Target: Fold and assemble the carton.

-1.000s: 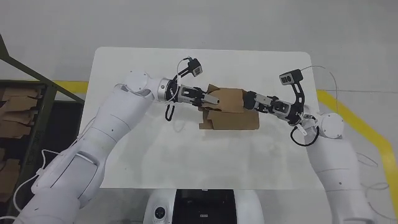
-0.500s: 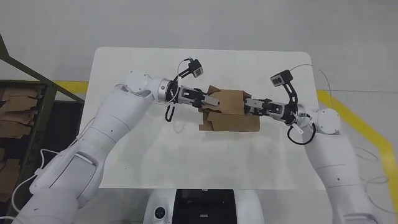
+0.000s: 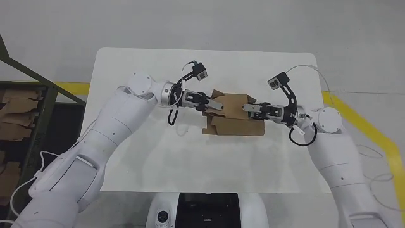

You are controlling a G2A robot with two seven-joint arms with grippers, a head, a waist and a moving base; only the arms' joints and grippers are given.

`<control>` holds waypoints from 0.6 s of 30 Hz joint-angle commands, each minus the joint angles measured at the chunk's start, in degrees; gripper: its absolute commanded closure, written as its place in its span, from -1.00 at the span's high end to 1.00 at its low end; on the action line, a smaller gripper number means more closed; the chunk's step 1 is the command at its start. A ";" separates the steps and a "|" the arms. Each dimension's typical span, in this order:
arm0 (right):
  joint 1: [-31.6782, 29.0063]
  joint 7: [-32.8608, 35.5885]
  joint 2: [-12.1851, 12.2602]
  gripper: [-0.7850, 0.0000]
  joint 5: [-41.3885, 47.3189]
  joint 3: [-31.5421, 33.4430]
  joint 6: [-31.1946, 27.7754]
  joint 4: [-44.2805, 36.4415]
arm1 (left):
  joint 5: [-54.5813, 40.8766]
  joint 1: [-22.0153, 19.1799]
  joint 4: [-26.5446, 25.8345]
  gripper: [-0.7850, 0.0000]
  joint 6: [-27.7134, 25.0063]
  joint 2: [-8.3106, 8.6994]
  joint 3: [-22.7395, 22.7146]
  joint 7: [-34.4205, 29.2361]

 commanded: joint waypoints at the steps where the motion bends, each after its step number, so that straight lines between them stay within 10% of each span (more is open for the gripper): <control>1: 0.04 -0.04 0.16 -0.44 -0.54 -0.33 -0.04 -0.08 | -0.11 -0.07 0.06 -1.00 0.01 0.01 0.25 0.00; 11: 0.38 -0.03 0.99 -0.99 -0.95 -1.61 -0.03 0.39 | -0.94 -0.30 -0.04 -1.00 0.33 0.14 1.07 -0.32; 17: 0.77 -0.04 1.38 -1.00 -0.60 -2.41 -0.03 0.83 | -1.37 -0.37 0.07 -1.00 0.22 0.27 1.13 -0.21; 18: 0.78 -0.13 1.43 -1.00 -0.35 -2.48 -0.13 0.88 | -1.64 -0.34 0.08 -0.57 0.16 0.29 1.03 -0.15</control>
